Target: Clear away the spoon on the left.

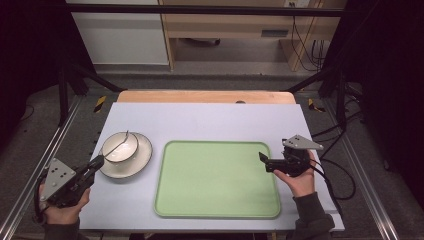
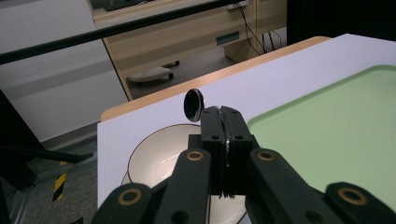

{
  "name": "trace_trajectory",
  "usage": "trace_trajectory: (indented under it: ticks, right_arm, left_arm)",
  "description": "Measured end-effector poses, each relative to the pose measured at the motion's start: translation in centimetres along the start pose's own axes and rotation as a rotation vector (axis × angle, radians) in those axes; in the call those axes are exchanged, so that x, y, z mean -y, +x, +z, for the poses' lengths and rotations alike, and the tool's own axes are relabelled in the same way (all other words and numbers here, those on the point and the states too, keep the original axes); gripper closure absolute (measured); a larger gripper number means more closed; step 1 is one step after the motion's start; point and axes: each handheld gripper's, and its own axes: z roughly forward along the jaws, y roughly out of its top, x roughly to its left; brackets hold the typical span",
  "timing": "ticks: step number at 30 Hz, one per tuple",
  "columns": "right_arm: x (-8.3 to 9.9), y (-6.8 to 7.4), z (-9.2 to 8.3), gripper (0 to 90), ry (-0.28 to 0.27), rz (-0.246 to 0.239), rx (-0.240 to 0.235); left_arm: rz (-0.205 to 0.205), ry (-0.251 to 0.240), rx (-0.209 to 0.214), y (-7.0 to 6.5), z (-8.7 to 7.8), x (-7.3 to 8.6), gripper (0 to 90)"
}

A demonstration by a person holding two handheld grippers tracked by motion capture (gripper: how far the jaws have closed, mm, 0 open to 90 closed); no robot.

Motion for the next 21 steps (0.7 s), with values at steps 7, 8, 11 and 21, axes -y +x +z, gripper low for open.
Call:
trace_trajectory:
  ticks: [7, 8, 11, 21]
  right_arm:
    - [0.0, 0.0, -0.1, 5.2, -0.002, -0.001, -0.001]
    - [0.0, 0.0, -0.1, 5.2, -0.003, 0.003, -0.001]
    - [0.0, 0.0, -0.1, 5.2, -0.002, -0.002, -0.001]
    - [0.0, 0.0, 0.0, 5.2, 0.002, 0.0, -0.001]
  left_arm:
    - [0.013, -0.015, 0.006, -0.5, -0.2, -0.3, 88.8]
    - [0.017, -0.017, 0.009, -0.6, -0.2, -0.4, 88.8]
    - [0.03, -0.018, 0.02, -1.1, -0.1, -0.6, 88.8]
    - [0.075, -0.01, 0.058, -2.8, 0.5, -1.0, 88.8]
